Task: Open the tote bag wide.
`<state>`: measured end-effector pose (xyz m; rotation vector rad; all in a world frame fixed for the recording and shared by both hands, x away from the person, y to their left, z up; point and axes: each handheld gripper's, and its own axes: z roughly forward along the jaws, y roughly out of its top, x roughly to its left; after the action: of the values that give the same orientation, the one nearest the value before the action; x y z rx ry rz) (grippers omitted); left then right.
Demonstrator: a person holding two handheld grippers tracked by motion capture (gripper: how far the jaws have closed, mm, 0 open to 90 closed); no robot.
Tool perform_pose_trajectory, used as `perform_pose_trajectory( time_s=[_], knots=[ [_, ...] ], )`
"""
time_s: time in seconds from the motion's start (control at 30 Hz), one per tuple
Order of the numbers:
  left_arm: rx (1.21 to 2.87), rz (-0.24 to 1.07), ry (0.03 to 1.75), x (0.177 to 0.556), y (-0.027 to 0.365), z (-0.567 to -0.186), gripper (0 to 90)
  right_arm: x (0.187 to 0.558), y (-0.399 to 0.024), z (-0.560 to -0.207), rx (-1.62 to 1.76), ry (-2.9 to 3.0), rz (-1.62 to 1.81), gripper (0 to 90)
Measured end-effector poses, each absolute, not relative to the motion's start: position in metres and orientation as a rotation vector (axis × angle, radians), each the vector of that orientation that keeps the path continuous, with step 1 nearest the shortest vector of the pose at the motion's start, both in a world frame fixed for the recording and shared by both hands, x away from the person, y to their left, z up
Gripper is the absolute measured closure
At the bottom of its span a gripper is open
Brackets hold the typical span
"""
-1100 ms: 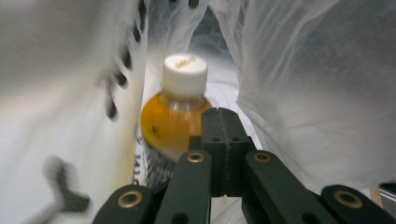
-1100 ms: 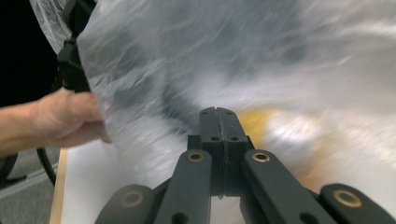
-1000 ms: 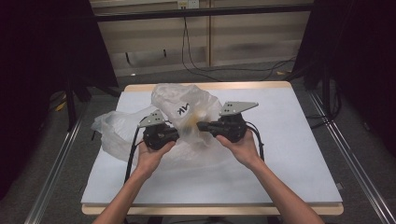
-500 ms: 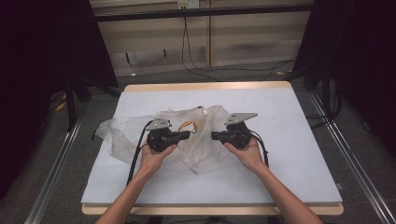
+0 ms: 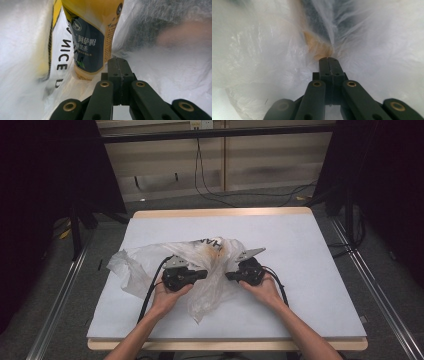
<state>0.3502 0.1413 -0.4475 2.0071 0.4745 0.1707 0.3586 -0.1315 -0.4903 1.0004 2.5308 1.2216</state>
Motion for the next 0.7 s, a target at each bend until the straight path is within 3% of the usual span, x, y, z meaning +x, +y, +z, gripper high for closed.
perform_pose_trajectory(
  time_s=[0.13, 0.17, 0.47, 0.7],
  knots=[
    [1.937, 0.122, 0.489, 0.343, 0.143, -0.438, 90.0, 0.353, -0.134, -0.481, 0.982, 2.518, 1.274, 90.0],
    [1.940, 0.168, 0.468, 0.343, 0.145, -0.434, 90.0, 0.351, -0.135, -0.475, 0.977, 2.502, 1.298, 90.0],
    [1.877, 0.163, 0.439, 0.319, 0.152, -0.405, 90.0, 0.317, -0.164, -0.406, 0.891, 2.342, 1.481, 90.0],
    [1.810, 0.209, 0.459, 0.322, 0.166, -0.382, 90.0, 0.304, -0.182, -0.362, 0.853, 2.226, 1.563, 90.0]
  ],
)
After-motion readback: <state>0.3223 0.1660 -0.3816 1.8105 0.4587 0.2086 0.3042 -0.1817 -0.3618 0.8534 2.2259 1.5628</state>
